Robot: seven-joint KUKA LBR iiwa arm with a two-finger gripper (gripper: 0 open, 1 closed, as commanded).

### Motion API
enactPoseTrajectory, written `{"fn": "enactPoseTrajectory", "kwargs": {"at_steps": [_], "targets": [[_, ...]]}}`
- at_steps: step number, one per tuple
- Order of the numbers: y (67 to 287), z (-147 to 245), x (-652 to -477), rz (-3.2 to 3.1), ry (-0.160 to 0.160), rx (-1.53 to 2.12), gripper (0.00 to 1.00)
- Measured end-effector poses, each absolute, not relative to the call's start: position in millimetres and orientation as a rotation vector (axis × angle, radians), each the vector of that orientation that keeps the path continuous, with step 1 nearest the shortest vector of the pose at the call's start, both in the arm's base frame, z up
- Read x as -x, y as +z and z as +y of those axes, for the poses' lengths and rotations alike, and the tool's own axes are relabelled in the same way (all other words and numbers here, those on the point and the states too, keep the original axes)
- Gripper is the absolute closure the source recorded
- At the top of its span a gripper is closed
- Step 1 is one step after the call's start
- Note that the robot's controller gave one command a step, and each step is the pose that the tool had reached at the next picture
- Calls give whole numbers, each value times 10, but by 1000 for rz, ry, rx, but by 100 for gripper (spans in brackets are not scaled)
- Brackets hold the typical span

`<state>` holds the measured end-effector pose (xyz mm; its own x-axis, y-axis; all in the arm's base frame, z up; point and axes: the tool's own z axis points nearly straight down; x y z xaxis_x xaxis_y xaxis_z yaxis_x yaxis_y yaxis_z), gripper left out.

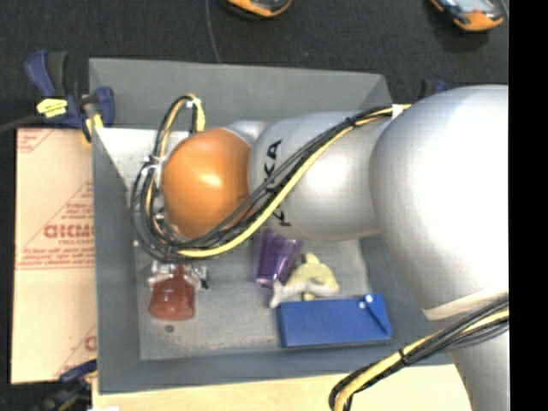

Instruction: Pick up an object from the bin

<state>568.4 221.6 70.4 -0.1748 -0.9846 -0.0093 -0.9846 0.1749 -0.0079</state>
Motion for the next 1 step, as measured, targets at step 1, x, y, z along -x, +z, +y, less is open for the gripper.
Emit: {"fn": "enactPoseTrajectory", "kwargs": {"at_steps": [1], "targets": [[702, 2216, -5682, 2401, 1, 2009, 100]]}}
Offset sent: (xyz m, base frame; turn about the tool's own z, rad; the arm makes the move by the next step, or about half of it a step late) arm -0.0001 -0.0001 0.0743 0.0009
